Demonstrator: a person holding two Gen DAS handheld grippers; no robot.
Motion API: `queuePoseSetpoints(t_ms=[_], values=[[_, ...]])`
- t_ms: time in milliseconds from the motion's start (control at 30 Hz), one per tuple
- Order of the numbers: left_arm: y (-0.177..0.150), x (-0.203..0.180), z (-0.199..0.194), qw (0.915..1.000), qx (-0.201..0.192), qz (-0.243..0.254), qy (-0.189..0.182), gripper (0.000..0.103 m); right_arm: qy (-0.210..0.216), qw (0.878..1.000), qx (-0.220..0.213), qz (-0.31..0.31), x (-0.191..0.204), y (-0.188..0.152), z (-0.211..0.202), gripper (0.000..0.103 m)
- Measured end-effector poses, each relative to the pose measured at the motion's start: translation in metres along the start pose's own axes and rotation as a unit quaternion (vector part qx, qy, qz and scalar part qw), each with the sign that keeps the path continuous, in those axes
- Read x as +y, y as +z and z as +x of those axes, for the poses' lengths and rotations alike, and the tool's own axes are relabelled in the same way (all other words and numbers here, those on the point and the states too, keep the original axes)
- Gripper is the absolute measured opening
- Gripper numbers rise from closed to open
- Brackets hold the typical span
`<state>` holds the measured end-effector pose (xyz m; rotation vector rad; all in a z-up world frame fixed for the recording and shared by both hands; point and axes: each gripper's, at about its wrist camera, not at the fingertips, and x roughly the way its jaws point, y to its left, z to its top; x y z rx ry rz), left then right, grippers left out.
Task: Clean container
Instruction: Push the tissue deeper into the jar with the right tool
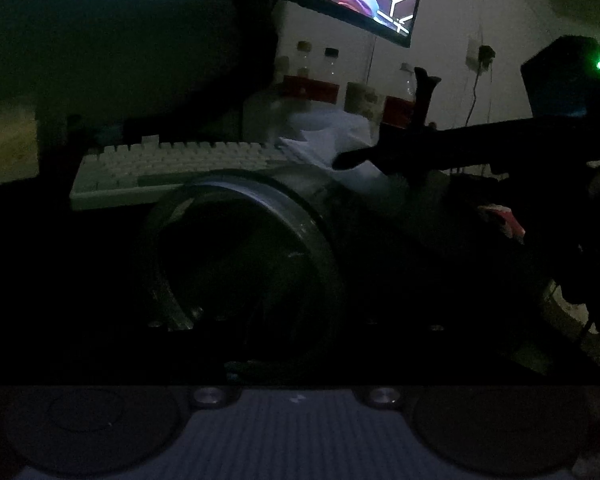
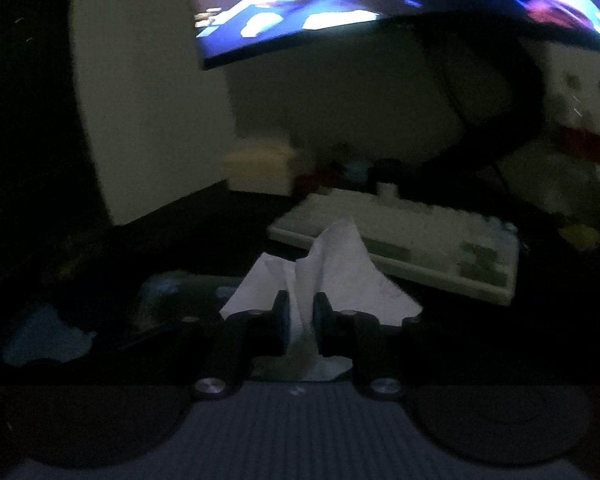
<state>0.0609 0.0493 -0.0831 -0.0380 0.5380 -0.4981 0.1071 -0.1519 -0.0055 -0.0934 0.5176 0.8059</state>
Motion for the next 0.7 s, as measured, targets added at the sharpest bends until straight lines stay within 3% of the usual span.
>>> queuePoseSetpoints(t_ms=[100,200,367,467,700], values=[[0.001,0.000,0.002,1.0000,0.000,0.004,0.006,0.033,0.032,0.999,-0.006,-0.041,0.025,-0.006,0.000,0.017],[0.002,0.002,0.003,1.0000,-0.002,-0.003,0.008,0.033,0.032,0.996,-0.020,-0.075,0.037,-0.014,0.000,0.016],[0.001,0.003,0.002,0.9999,-0.010,-0.005,0.004,0.033,0.028,0.999,-0.027,0.002,0.006,-0.016,0.001,0.015],[0.000,0.004,0.001,0.9999,-0.011,-0.003,0.000,0.033,0.014,1.000,-0.021,0.001,-0.003,-0.014,-0.001,0.015],[-0.001,0.007,0.000,0.9998,-0.015,-0.010,-0.005,0.033,0.054,0.997,-0.036,0.035,-0.014,-0.014,0.000,0.021]])
